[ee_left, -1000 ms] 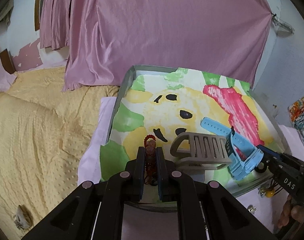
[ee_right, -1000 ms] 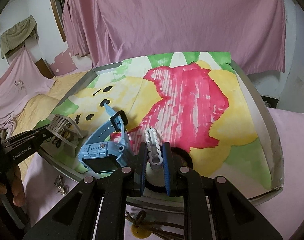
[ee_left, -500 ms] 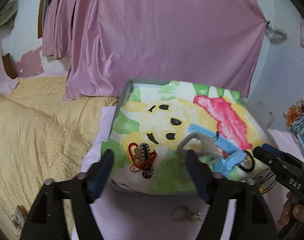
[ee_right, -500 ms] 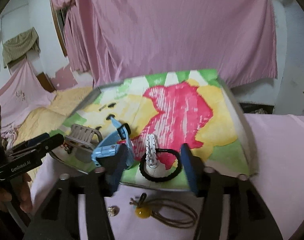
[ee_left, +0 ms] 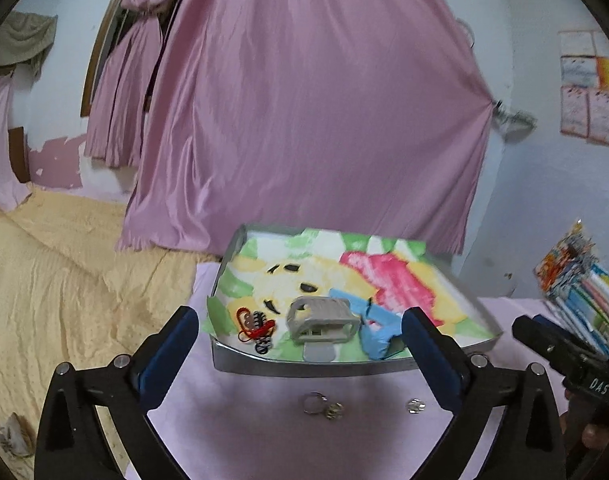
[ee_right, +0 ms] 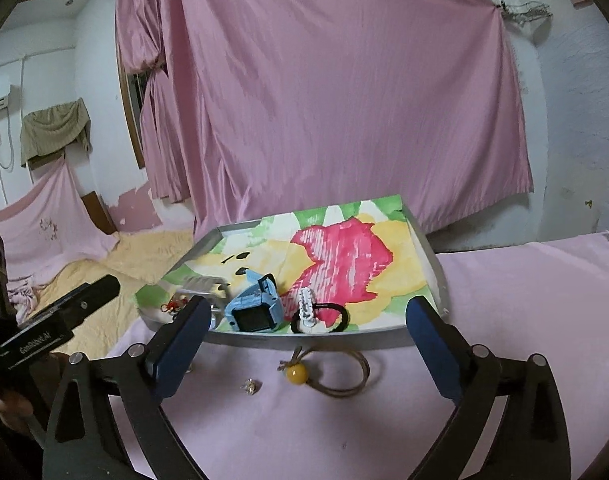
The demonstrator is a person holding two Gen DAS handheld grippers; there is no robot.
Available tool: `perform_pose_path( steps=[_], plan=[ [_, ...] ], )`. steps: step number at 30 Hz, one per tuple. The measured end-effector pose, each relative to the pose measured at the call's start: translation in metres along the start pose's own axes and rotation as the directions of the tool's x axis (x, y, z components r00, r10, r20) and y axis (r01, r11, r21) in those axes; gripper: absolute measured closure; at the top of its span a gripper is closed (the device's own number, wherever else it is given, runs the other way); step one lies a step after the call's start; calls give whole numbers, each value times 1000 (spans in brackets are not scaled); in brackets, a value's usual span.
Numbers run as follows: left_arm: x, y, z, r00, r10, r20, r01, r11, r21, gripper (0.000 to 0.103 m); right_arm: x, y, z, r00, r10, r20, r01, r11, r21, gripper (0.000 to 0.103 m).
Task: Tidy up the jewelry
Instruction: 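Withdraw both open tools from the tray back over the sheet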
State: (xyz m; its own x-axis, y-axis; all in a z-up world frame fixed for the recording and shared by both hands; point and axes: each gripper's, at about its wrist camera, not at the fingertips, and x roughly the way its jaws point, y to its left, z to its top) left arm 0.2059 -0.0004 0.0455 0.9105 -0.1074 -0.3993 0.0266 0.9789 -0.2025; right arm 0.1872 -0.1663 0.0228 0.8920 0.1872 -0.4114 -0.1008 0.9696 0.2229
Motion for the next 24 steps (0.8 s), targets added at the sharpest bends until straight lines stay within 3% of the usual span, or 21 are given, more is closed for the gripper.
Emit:
perform_pose_path(
  steps=[10,24],
  plan=[
    [-30,-6,-20,999,-25,36,23,999,45,1,-44,7,-26,996,14,85,-12,1000,-20,5],
    [-45,-6,-43,1000,-5,16,4,997,83,1,-44,8,-46,1000,-2,11,2,999,-41,4]
  ],
)
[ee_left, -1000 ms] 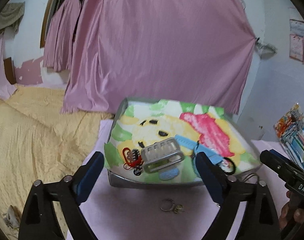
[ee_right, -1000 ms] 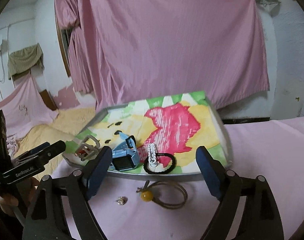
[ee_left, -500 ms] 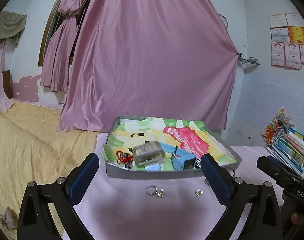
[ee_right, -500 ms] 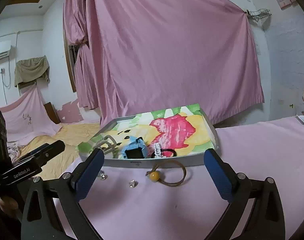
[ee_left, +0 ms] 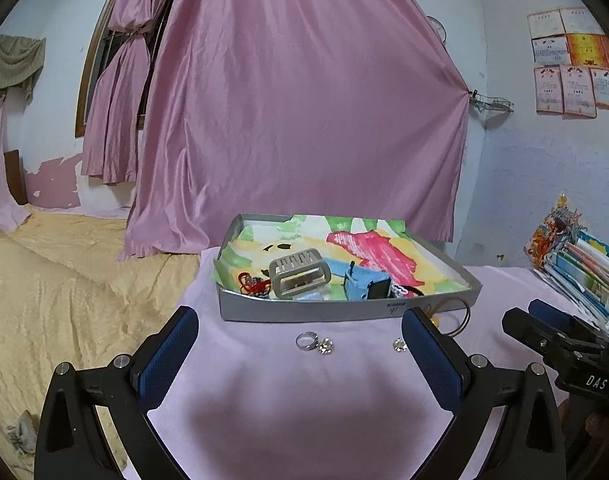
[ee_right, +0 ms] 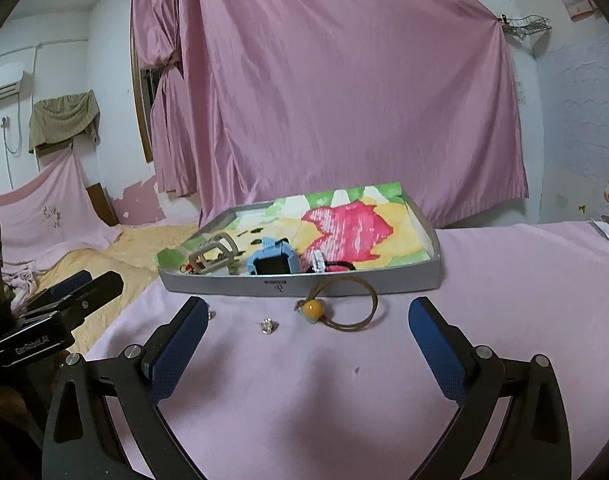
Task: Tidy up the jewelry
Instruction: 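Withdraw both open tools from the tray back over the sheet, then grasp the brown cord with yellow bead with the right tool while the left tool grasps the silver ring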
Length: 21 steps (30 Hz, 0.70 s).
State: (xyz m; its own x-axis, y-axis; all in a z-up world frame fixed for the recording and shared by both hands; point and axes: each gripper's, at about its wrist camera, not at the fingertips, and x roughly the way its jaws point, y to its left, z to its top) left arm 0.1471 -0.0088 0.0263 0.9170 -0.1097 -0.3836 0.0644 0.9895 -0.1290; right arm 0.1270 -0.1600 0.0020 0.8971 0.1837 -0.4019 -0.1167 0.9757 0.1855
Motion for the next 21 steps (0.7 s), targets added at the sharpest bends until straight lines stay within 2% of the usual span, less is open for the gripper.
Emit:
perform_pose_path(
  steps=[8,18,20,21],
  plan=[
    [11,2,-2,998,34,-58,-33,999,20,1,16,-1,1,996,-10,-87,10,1000,3,4],
    [41,7,-2,978,36,-207,-30,999,30,1,43,-8,-1,976,77,-203,-63,995,72,5],
    [47,8,-2,973,27,-231,-23,1000,21,1,48,-6,-1,974,75,-214,-64,996,62,9],
    [50,10,-2,969,17,-247,-15,1000,11,1,51,-4,0,971,81,-223,-70,996,57,15]
  ],
)
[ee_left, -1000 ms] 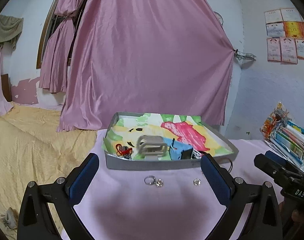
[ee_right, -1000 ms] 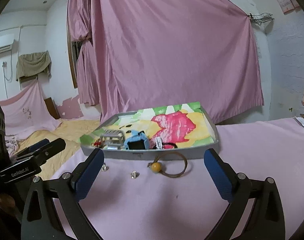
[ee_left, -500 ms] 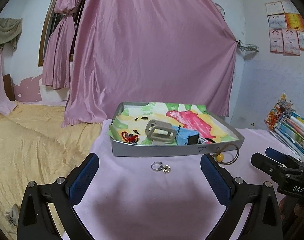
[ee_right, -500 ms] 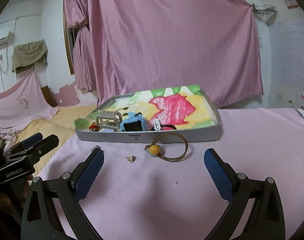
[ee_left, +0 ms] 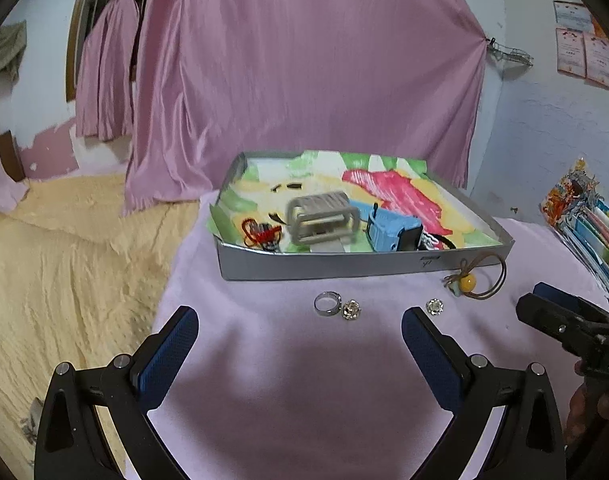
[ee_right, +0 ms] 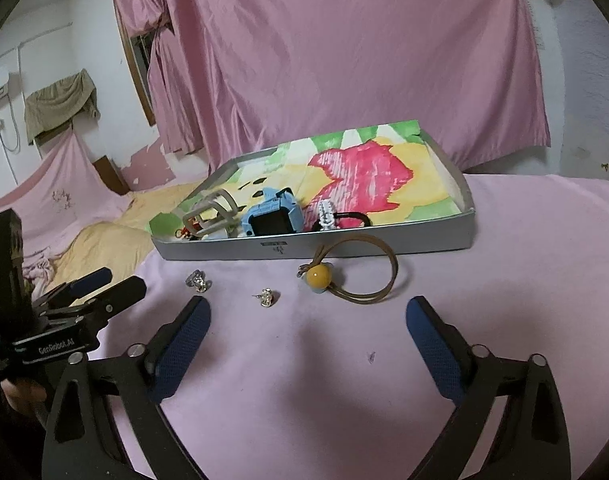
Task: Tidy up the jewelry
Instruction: 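Grasp the brown cord with yellow bead with the right tool while the left tool grasps the silver ring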
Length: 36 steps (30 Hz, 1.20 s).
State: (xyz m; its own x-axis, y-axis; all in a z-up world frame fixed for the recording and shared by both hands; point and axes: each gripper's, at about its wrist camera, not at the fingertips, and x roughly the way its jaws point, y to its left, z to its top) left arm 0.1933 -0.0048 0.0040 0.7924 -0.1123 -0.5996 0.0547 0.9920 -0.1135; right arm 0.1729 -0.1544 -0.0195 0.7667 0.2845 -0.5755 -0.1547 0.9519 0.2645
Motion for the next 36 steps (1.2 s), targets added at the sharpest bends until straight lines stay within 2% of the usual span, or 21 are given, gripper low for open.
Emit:
perform_pose_path(
  steps=[1,3,5,7,10,14,16,20,22,30,31,35,36],
  plan=[
    [2,1,1,1000,-6,-9,6,1000,-5,1,2,1,1,1000,6,-8,-6,1000,-2,23],
    [6,3,3,1000,-16,-22,15,1000,-14,1,8,2,4,1000,15,-26,-15,1000,-3,30],
    [11,3,5,999,-25,-35,25,1000,-12,3,13,2,6,999,16,-44,-16,1000,-4,31],
    [17,2,7,998,-27,-55,27,1000,-4,14,21,3,10,997,22,-68,-22,1000,-5,38],
    [26,2,10,995,-35,-91,35,999,-2,24,32,4,17,995,15,-101,-17,1000,-18,45],
    [38,2,13,989,-60,-133,59,998,-12,38,44,5,23,992,-2,-127,-3,999,-38,48],
    [44,1,15,985,-69,-156,68,998,-13,46,49,5,26,991,-8,-135,2,999,-44,56],
    [55,1,17,977,-78,-198,74,997,-25,57,58,4,31,989,-8,-150,2,999,-42,57],
    [61,2,17,973,-69,-222,64,997,-30,64,61,5,33,988,-10,-156,2,999,-47,63],
    [64,-4,19,972,-55,-228,59,998,8,68,75,6,37,981,-6,-193,-4,999,-52,67],
    [65,-5,19,972,-53,-229,58,998,14,70,77,7,37,980,-4,-201,-7,998,-56,71],
    [66,-6,20,970,-66,-233,73,997,20,80,82,9,36,975,6,-224,-20,998,-62,72],
    [66,-7,20,969,-75,-234,82,996,20,83,83,8,36,974,7,-226,-21,998,-62,77]
  ],
)
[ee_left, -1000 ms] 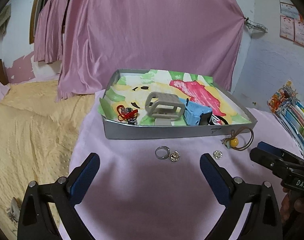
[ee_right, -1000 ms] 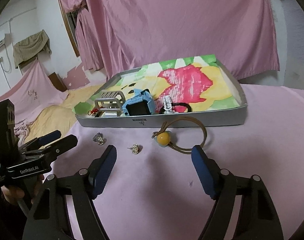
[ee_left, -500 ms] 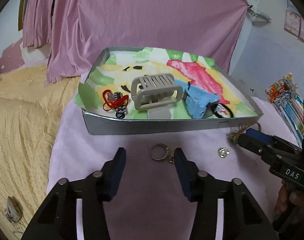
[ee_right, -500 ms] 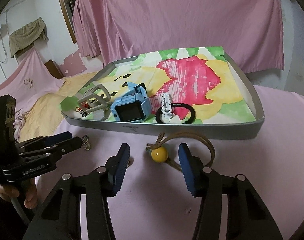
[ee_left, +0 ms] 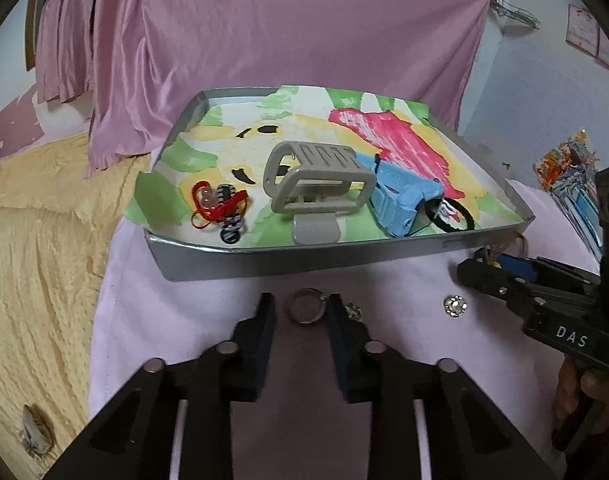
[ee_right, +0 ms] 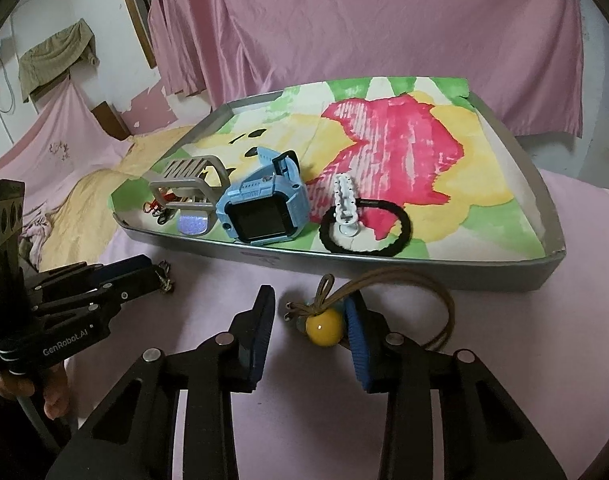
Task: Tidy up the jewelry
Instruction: 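Grasp the brown cord with yellow bead with the right tool while the left tool grasps the silver ring, then carry the cord with the right tool while the left tool carries the ring over the tray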
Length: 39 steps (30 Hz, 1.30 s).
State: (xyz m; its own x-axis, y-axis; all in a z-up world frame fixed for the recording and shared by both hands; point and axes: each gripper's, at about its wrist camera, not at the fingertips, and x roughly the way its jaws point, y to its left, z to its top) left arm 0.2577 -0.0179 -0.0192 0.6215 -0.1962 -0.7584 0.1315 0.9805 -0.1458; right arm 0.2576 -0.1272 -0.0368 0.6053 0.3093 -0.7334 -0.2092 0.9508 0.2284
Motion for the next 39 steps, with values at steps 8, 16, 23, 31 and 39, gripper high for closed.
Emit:
perform_pose_path(
  steps=[8,16,23,31,39],
  plan=[
    [1,-1,0,1000,-23,-5,23,1000,6,85,3,2,1,1000,-4,-12,3,1000,-13,78],
    [3,-5,2,1000,-12,-10,12,999,35,85,3,2,2,1000,1,-11,-1,1000,-10,80],
    [-5,-1,-6,999,-49,11,49,999,-17,91,-5,0,-5,999,45,6,-45,999,-11,82],
    [-9,1,-8,997,-69,19,69,997,-37,99,-15,2,-11,997,75,34,-74,997,-22,82],
    [-9,-2,-8,999,-48,20,49,999,-17,100,-16,1,-12,996,83,41,-82,996,-14,82]
  ],
)
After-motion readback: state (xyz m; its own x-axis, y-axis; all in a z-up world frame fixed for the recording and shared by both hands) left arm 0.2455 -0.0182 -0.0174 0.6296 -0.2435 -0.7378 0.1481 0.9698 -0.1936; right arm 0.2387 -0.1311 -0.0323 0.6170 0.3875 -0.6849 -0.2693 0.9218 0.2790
